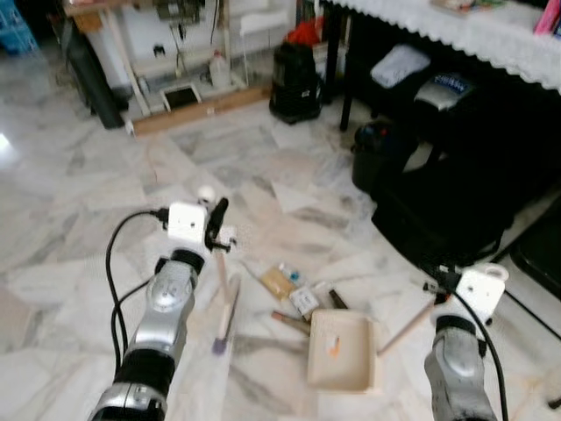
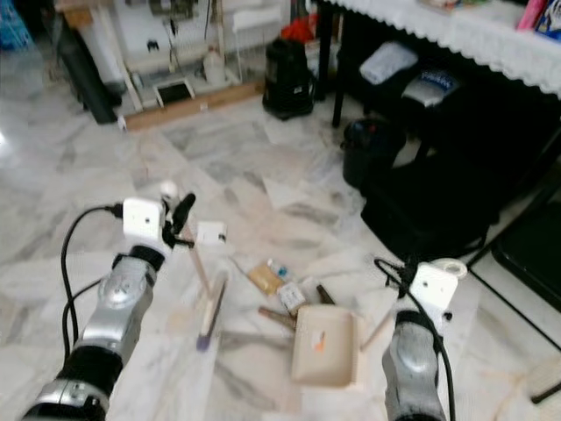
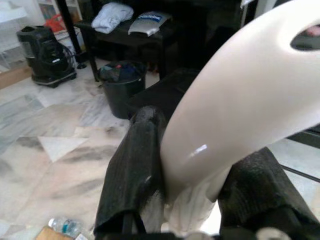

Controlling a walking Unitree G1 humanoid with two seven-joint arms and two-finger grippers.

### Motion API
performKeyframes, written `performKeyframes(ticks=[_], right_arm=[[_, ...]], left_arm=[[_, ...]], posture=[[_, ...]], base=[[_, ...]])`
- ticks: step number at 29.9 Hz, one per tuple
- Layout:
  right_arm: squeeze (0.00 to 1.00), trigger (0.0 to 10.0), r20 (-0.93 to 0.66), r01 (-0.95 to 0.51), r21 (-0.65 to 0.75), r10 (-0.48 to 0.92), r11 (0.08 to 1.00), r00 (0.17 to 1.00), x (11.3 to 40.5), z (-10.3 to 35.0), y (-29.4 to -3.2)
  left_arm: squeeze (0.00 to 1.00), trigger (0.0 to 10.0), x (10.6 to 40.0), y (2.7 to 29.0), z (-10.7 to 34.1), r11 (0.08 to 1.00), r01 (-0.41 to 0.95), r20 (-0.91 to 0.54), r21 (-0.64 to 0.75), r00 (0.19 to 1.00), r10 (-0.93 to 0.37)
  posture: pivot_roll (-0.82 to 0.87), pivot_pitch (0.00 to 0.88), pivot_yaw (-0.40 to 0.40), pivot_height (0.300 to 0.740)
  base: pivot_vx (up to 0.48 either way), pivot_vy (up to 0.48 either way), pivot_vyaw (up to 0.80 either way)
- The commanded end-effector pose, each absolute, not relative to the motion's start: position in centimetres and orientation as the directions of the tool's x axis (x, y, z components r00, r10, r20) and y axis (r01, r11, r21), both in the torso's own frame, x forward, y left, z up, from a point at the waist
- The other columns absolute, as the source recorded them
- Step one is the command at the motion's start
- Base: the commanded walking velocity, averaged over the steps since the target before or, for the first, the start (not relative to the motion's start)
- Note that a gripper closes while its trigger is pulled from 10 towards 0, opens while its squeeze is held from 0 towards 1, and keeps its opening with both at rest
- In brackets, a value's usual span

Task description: Sweep floor

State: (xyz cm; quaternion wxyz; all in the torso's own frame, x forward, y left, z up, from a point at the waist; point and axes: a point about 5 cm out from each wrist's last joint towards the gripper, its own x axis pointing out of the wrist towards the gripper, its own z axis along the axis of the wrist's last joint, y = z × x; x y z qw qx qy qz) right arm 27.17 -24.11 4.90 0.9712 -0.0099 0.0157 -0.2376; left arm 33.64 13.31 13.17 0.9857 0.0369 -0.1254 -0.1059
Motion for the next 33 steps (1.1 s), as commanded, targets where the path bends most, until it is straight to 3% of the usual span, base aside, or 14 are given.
performKeyframes(ticks=[1, 18, 27, 33], right_arm=[[0.0, 10.0, 0.016, 0.455, -0.019, -0.454, 0.89, 0.891, 27.8, 5.8, -23.9], [0.0, 10.0, 0.013, 0.456, -0.022, -0.455, 0.89, 0.89, 27.7, 5.8, -23.9], [0.0, 10.0, 0.005, 0.453, -0.024, -0.453, 0.891, 0.892, 27.6, 5.6, -23.7], [0.0, 10.0, -0.01, 0.44, -0.018, -0.441, 0.898, 0.898, 27.3, 5.3, -23.2]], left_arm=[[0.0, 10.0, 33.9, 13.7, 14.4, 0.976, 0.188, 0.292, 0.11, 0.933, -0.212], [0.0, 10.0, 33.9, 13.8, 14.2, 0.976, 0.187, 0.289, 0.111, 0.934, -0.212], [0.0, 10.0, 33.8, 14.0, 13.7, 0.974, 0.185, 0.255, 0.132, 0.943, -0.214], [0.0, 10.0, 33.6, 15.5, 13.1, 0.97, 0.147, 0.181, 0.192, 0.966, -0.182]], posture=[[-0.05, 0.081, 0.025, 0.74], [-0.05, 0.086, 0.024, 0.74], [-0.05, 0.084, 0.025, 0.74], [-0.05, 0.081, 0.028, 0.74]], base=[[0.289, 0.0, 0.0], [0.288, 0.0, 0.0], [0.0, 0.0, 0.0], [0.0, 0.0, 0.0]])
